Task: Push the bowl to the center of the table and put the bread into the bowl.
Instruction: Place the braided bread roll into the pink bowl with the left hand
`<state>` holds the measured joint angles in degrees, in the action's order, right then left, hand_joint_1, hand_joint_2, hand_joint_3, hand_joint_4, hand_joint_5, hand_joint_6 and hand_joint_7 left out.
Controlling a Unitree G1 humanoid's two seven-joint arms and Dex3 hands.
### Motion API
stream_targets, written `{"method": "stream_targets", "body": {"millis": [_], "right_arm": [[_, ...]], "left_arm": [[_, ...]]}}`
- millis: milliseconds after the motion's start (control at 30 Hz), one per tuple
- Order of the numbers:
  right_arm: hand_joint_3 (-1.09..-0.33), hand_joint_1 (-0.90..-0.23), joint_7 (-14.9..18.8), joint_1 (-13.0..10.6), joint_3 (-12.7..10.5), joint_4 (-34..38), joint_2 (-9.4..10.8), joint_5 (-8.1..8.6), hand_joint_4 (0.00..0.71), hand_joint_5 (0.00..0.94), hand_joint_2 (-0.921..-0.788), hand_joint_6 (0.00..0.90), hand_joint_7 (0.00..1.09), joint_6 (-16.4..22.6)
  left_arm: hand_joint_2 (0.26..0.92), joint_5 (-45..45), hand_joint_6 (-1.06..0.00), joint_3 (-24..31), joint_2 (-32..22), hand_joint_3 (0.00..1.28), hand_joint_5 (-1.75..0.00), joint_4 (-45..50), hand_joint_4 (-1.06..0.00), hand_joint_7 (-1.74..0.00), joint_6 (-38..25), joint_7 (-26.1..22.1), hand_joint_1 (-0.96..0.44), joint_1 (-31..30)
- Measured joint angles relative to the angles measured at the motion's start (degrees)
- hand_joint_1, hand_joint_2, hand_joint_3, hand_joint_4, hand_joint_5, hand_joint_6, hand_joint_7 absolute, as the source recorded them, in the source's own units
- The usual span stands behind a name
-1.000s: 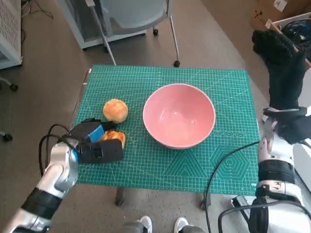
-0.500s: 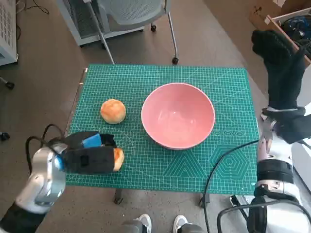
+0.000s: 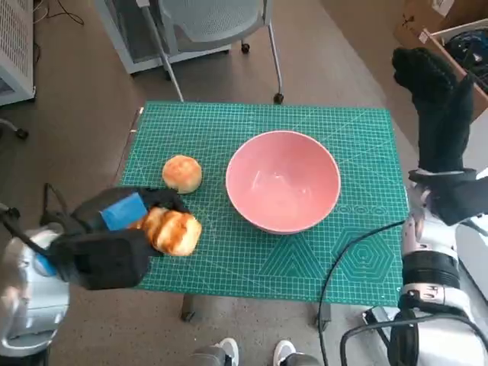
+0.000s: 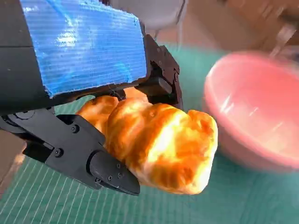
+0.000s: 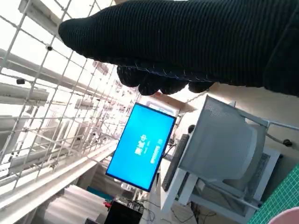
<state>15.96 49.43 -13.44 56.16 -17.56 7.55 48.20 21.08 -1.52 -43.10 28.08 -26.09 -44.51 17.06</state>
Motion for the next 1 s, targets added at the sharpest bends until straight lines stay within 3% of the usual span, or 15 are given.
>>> {"method": "stream_targets", "body": {"millis": [300, 500, 567, 600, 633, 700, 767, 833, 1000], "right_arm": [[-0.834, -0.701, -0.24, 0.0, 0.26, 0.28, 0.3, 0.03, 0.164, 0.001, -0.921, 0.271, 0.04, 0.15], [-0.85, -0.691, -0.02, -0.02, 0.55, 0.22, 0.74, 0.08, 0.157, 0.002, -0.921, 0.263, 0.04, 0.26], [-0.854, -0.689, 0.26, -0.03, 0.59, 0.2, 0.79, 0.13, 0.159, 0.003, -0.921, 0.262, 0.04, 0.28], [-0.855, -0.689, 0.35, -0.03, 0.64, 0.16, 0.8, 0.13, 0.159, 0.003, -0.921, 0.261, 0.04, 0.32], [-0.856, -0.688, 0.41, -0.03, 0.66, 0.14, 0.8, 0.13, 0.16, 0.004, -0.921, 0.261, 0.04, 0.37], [-0.862, -0.687, 0.42, -0.1, 0.69, 0.07, 0.78, 0.13, 0.161, 0.004, -0.921, 0.261, 0.04, 0.51], [-0.865, -0.687, 0.43, -0.13, 0.77, -0.04, 0.83, 0.1, 0.161, 0.004, -0.921, 0.26, 0.04, 0.62], [-0.867, -0.686, 0.42, -0.27, 0.81, -0.2, 0.81, 0.1, 0.162, 0.004, -0.921, 0.26, 0.04, 0.7], [-0.869, -0.687, 0.4, -0.93, 1.05, -0.93, 0.83, 0.03, 0.162, 0.003, -0.921, 0.26, 0.04, 0.84]], "left_arm": [[0.847, 0.57, -0.72, -1.23, 2.69, 0.12, -1.04, 0.12, -0.79, -1.09, -2.35, 3.62, 0.0, 11.27], [0.848, 2.49, -0.73, -6.38, 7.71, 0.11, -1.05, -3.93, -0.79, -1.08, -0.98, 8.37, 0.0, 17.71], [0.879, 3.66, -0.73, -8.8, 9.41, 0.07, -1.04, -6.54, -0.75, -1.12, -0.04, 9.55, 0.0, 19.66], [0.885, 3.98, -0.73, -9.75, 10.05, 0.07, -0.91, -7.66, -0.7, -1.14, 0.26, 9.94, -0.07, 20.36], [0.898, 4.43, -0.72, -10.79, 10.67, 0.06, -0.65, -8.96, -0.67, -1.16, 0.77, 10.35, -0.18, 21.2], [0.906, 5.68, -0.71, -12.83, 12.09, 0.06, -0.45, -11.89, -0.75, -1.18, 1.87, 10.99, -0.27, 23.05], [0.9, 6.36, -0.73, -14.55, 13.37, 0.04, -0.81, -15.0, -0.76, -1.12, 2.87, 11.69, -0.11, 24.91], [0.899, 6.96, -0.73, -15.83, 14.73, 0.03, -0.97, -18.11, -0.78, -1.05, 3.88, 12.5, -0.06, 26.58], [0.901, 8.07, -0.72, -18.61, 18.87, 0.02, -1.08, -26.53, -0.78, -1.05, 7.03, 14.83, -0.01, 30.45]]}}
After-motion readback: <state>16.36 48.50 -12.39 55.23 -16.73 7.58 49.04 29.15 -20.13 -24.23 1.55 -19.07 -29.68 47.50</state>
